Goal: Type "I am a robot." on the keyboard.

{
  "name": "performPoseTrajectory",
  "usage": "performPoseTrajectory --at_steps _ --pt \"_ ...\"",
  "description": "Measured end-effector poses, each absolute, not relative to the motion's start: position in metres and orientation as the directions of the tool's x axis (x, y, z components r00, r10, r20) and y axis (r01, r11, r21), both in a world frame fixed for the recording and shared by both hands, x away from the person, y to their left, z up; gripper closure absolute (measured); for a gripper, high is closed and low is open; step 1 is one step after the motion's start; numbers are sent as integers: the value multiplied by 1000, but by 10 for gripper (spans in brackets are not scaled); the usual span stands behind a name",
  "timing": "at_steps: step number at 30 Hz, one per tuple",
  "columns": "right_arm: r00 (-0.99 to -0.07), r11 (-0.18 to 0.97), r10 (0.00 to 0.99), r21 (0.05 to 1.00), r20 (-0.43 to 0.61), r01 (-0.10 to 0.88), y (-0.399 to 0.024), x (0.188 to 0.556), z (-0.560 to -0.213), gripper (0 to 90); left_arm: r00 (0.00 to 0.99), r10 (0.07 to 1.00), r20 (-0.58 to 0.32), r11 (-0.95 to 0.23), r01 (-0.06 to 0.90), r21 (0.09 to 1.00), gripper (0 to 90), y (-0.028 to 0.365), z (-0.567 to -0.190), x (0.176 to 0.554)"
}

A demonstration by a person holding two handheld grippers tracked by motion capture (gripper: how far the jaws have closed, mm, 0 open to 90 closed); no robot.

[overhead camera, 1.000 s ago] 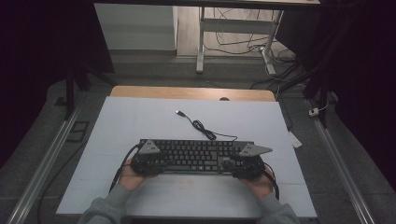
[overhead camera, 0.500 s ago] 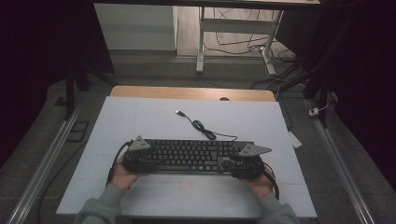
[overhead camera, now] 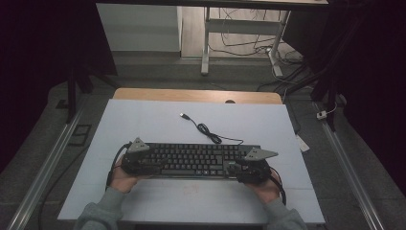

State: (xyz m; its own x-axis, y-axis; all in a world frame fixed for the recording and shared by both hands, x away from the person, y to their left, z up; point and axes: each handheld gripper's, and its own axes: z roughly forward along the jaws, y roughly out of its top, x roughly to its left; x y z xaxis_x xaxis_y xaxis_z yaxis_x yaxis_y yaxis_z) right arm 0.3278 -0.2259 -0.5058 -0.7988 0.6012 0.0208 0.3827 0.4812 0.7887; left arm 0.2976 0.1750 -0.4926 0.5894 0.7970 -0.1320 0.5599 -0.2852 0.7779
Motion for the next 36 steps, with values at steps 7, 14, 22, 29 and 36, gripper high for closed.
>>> performPoseTrajectory --at_steps 7,14,22,29,36 --pt "-800 484 600 787 20 382 -225 328 -506 469 547 828 -119 -263 567 781 358 181 -495 302" --pt "-800 485 599 786 20 383 -225 328 -507 469 524 843 -122 -258 593 763 517 186 -499 304" --pt "-800 489 599 782 21 387 -224 329 -508 470 540 834 -112 -291 604 742 734 185 -502 305" --pt "-800 492 600 780 17 386 -225 328 -507 469 542 833 -111 -315 630 710 888 185 -508 307" --pt "-800 491 600 780 19 387 -224 329 -508 469 521 847 -102 -322 656 682 889 188 -514 309"
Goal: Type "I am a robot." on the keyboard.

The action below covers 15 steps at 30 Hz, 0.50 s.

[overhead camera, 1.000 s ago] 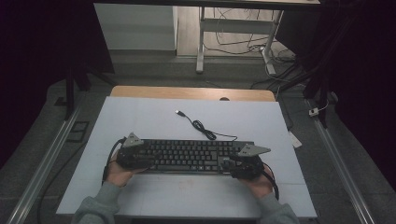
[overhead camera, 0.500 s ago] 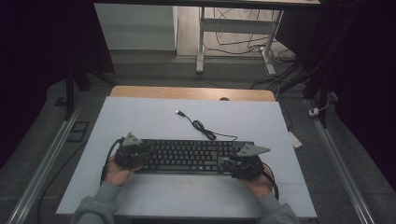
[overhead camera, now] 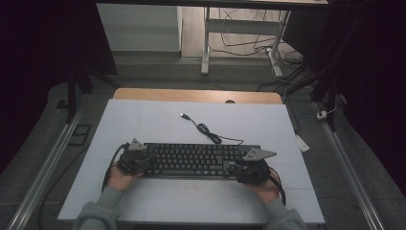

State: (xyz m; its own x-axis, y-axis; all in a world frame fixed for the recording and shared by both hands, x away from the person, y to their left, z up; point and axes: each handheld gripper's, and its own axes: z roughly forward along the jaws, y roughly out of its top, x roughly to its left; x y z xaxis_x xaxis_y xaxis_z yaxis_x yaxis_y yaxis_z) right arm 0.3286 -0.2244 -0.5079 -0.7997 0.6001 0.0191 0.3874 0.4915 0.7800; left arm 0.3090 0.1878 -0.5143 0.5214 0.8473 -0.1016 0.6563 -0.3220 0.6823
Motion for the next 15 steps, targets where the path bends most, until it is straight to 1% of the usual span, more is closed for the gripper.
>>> performPoseTrajectory --at_steps 15 --pt "-800 494 600 778 19 388 -224 329 -509 468 510 856 -89 -329 668 668 888 184 -521 313"
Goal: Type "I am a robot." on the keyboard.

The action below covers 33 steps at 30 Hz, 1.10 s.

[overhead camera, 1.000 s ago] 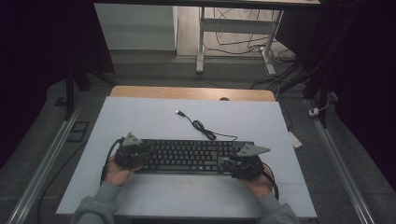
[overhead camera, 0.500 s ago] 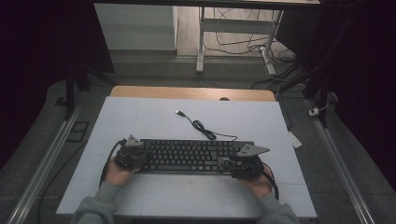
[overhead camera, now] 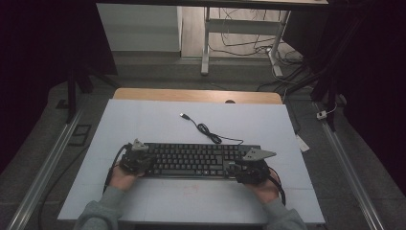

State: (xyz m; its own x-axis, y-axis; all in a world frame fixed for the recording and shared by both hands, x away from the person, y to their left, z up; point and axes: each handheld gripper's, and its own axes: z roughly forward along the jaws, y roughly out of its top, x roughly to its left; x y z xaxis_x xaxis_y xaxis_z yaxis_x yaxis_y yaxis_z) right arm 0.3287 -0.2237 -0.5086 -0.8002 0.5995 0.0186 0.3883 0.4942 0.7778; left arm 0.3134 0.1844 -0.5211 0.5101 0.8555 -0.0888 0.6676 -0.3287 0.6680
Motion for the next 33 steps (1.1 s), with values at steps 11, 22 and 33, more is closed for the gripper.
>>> performPoseTrajectory --at_steps 11,22,33 --pt "-800 494 600 778 18 388 -224 329 -509 468 513 856 -56 -356 665 656 889 181 -523 314" --pt "-799 494 601 777 19 390 -224 329 -509 467 517 852 -83 -291 599 746 781 186 -505 306" --pt "-800 495 599 777 20 390 -223 329 -509 467 503 857 -111 -256 603 756 435 190 -503 305"
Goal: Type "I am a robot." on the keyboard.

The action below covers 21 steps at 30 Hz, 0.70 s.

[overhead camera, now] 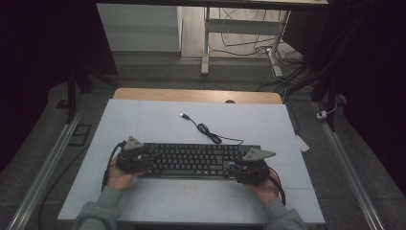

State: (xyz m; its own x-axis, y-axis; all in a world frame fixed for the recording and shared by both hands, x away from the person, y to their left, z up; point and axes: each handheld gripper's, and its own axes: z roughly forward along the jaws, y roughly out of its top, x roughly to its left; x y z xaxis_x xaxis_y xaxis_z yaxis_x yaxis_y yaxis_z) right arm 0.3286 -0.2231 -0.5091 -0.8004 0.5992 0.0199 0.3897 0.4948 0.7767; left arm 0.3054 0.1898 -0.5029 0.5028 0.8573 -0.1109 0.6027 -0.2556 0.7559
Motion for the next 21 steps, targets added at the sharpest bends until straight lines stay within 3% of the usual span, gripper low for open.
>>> performPoseTrajectory --at_steps 11,21 --pt "-818 496 575 785 25 372 -210 329 -508 468 506 852 -133 -248 615 748 307 188 -503 306" --pt "-840 482 539 798 55 361 -192 330 -505 510 521 842 -137 -259 614 746 297 186 -503 306"
